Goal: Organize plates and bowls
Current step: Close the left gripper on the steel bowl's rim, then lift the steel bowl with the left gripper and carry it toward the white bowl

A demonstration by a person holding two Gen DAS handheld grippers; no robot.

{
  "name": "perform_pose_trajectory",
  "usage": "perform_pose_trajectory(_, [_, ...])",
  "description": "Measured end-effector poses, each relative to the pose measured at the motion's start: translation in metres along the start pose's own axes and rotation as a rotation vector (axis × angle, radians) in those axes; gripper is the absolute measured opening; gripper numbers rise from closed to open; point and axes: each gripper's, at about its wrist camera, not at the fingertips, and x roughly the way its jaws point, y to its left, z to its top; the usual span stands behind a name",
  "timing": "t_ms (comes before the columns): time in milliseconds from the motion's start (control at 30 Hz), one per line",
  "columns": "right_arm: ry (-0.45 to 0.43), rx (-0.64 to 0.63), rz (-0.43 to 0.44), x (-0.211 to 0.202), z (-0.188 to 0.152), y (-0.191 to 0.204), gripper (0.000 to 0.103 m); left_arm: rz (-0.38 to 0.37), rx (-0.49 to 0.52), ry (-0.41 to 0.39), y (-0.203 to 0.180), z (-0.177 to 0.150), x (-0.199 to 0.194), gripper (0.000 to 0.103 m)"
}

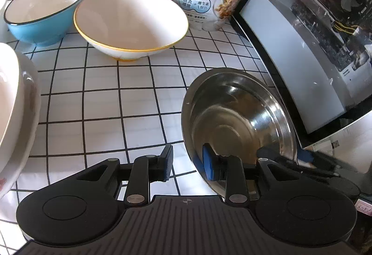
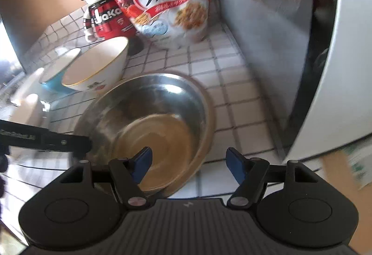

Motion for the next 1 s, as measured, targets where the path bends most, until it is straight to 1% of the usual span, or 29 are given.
perform_pose_trajectory(67, [0.016, 0.037, 0.034, 0.004, -0.002, -0.002, 0.071, -0.009, -0.015, 0.005, 0.002, 0.0, 0.003, 0.031])
perform_pose_trajectory(133, [0.033, 0.069, 0.026, 0.009, -0.005, -0.005, 0.071, -0.018, -0.039, 0.013, 0.004, 0.001, 0.009, 0.032])
perform_pose_trajectory(167, [0.016, 0.072, 0.028, 0.008, -0.006, -0.005, 0.073, -0.022, -0.051, 0.019, 0.004, 0.001, 0.012, 0.032])
perform_pose_trajectory(267, [0.018, 0.071, 0.021, 0.009, -0.007, -0.004, 0.074, -0.029, -0.088, 0.037, 0.006, 0.0, 0.021, 0.035])
perform_pose_trajectory(300, [0.018, 0.072, 0.022, 0.01, -0.007, -0.003, 0.075, -0.028, -0.095, 0.041, 0.006, -0.001, 0.023, 0.036])
perform_pose_trajectory(367, [0.013, 0.067, 0.033, 0.011, -0.008, -0.002, 0.081, -0.025, -0.104, 0.047, 0.005, -0.002, 0.027, 0.037])
perform_pose_trajectory(467, [0.014, 0.057, 0.033, 0.013, -0.009, 0.001, 0.085, -0.021, -0.096, 0.044, 0.003, -0.002, 0.029, 0.036])
perform_pose_trajectory(533, [0.016, 0.081, 0.039, 0.012, -0.008, -0.001, 0.086, -0.019, -0.086, 0.043, 0.002, -0.002, 0.03, 0.036])
perform_pose_trajectory(600, [0.028, 0.126, 0.064, 0.013, -0.005, -0.006, 0.09, -0.021, -0.074, 0.04, 0.002, -0.003, 0.03, 0.036])
perform_pose_trajectory(667, [0.047, 0.185, 0.115, 0.013, -0.001, -0.015, 0.095, -0.026, -0.058, 0.03, 0.001, -0.003, 0.03, 0.036])
perform_pose_trajectory(733, [0.069, 0.207, 0.156, 0.014, 0.002, -0.021, 0.098, -0.033, -0.041, 0.018, 0.001, -0.005, 0.03, 0.036])
perform_pose_trajectory(800, [0.09, 0.189, 0.182, 0.015, 0.004, -0.022, 0.099, -0.045, -0.041, 0.006, 0.002, -0.006, 0.03, 0.036])
perform_pose_trajectory(867, [0.089, 0.177, 0.186, 0.015, 0.003, -0.021, 0.099, -0.054, -0.074, -0.008, 0.005, -0.008, 0.03, 0.036])
perform_pose_trajectory(933, [0.081, 0.155, 0.173, 0.015, 0.001, -0.016, 0.099, -0.052, -0.093, -0.019, 0.006, -0.009, 0.03, 0.036])
perform_pose_trajectory(1000, [0.067, 0.119, 0.142, 0.015, -0.001, -0.009, 0.099, -0.032, -0.058, -0.023, 0.001, -0.01, 0.03, 0.036])
